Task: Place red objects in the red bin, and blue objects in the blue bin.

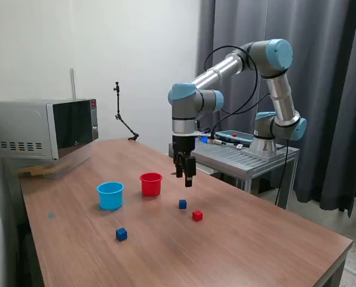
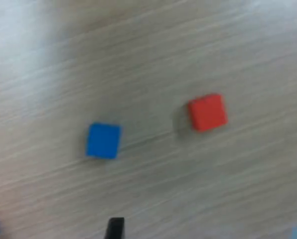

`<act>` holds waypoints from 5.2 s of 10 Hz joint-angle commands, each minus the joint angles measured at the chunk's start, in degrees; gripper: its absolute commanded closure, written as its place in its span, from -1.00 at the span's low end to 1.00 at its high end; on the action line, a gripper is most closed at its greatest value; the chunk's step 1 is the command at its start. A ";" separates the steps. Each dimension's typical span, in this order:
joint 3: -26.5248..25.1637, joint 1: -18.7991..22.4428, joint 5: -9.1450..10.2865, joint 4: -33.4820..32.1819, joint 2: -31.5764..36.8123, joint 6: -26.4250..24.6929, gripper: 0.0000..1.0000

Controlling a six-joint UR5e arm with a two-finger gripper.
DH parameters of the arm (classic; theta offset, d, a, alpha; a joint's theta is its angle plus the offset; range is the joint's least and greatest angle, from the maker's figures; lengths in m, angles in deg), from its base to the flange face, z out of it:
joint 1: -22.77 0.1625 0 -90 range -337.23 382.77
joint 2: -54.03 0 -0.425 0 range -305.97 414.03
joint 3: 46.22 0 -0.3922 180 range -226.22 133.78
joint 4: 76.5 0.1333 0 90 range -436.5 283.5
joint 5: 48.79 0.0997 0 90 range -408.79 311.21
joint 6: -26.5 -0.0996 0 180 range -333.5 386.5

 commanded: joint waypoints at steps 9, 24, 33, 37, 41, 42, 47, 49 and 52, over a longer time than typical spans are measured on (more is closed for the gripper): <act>-6.55 2.02 2.44 -7.20 -1.66 3.03 -1.00; -6.39 3.78 4.02 -8.46 -5.98 14.39 -1.00; -6.22 2.99 4.02 -9.95 -6.85 16.23 -1.00; -6.39 2.81 4.02 -9.95 -6.85 16.67 -1.00; -6.39 2.81 4.02 -10.04 -7.73 17.19 -1.00; -6.39 2.73 3.93 -10.30 -7.73 17.28 1.00; -6.39 2.29 3.23 -11.53 -7.73 17.37 1.00; -6.65 0.80 1.22 -11.36 -6.34 17.46 1.00; -7.18 -4.29 -0.64 -9.96 1.29 16.85 1.00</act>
